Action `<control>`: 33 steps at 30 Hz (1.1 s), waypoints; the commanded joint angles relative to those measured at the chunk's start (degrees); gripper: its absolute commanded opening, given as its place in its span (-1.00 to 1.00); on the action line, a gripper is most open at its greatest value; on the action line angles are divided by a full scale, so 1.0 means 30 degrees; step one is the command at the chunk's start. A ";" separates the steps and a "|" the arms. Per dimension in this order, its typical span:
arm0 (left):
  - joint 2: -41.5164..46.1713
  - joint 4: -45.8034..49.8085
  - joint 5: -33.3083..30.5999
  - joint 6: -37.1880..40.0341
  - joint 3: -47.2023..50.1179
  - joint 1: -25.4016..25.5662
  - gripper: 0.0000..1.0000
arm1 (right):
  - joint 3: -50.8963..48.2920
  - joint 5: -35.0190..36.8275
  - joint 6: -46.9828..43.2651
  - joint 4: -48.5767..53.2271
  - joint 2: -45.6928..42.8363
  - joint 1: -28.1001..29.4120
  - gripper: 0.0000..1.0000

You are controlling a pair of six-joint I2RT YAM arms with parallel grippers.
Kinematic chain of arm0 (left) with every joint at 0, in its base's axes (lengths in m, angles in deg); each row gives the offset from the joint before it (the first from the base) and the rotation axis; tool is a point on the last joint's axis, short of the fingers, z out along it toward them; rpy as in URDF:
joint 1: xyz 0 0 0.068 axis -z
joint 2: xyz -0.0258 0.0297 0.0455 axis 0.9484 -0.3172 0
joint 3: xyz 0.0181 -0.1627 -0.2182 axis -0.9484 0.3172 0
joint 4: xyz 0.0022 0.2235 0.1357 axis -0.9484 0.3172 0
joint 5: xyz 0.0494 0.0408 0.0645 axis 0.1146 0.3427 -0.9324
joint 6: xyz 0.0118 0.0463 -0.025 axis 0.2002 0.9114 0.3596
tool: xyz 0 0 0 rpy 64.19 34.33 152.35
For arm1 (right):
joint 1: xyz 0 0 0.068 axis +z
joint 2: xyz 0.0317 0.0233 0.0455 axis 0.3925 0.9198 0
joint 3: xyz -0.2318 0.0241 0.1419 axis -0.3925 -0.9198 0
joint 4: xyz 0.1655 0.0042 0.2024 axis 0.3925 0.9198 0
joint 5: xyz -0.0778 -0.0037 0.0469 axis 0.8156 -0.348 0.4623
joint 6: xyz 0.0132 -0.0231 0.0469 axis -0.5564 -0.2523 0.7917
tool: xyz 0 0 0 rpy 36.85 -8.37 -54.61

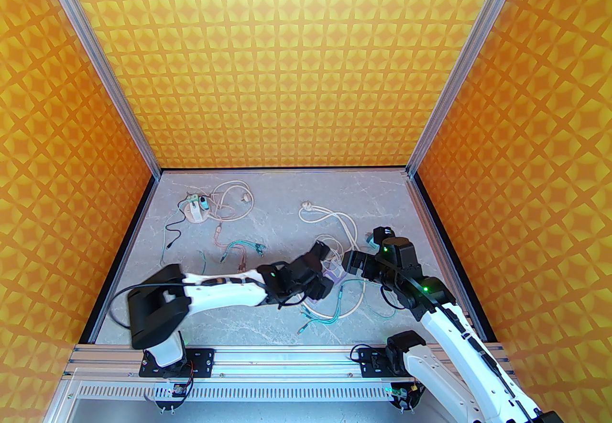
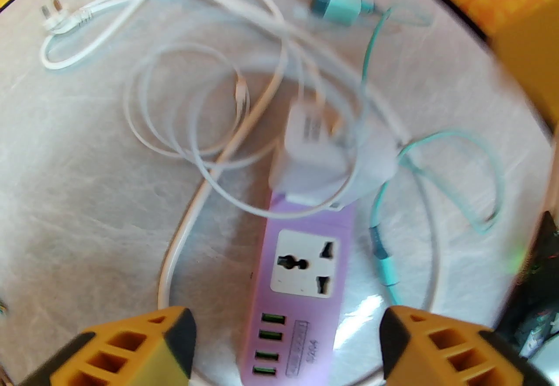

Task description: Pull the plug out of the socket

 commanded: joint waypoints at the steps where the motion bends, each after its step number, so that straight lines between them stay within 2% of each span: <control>1: -0.0906 -0.0793 -0.1054 0.2037 0.0007 0.0240 0.67 | 0.0600 0.0176 -0.0013 -0.0080 -0.0157 0.0141 0.97; 9: -0.1398 -0.2705 -0.1082 0.3338 0.1587 0.0241 0.66 | 0.0755 0.0050 -0.0360 -0.0104 0.0130 0.0298 0.97; 19: -0.1040 -0.6547 -0.0886 0.2377 0.4074 0.0477 0.61 | 0.0389 -0.0230 -0.0831 -0.0992 0.0709 0.0561 0.97; 26: -0.1093 -0.6963 -0.1128 0.2587 0.4901 0.0426 0.48 | 0.0425 -0.0225 -0.1007 -0.1107 0.1004 0.0837 0.97; 33: 0.1342 -0.5986 -0.1062 0.2903 0.5157 0.0527 0.65 | 0.0334 0.0055 -0.1055 -0.1471 0.1212 0.1266 0.97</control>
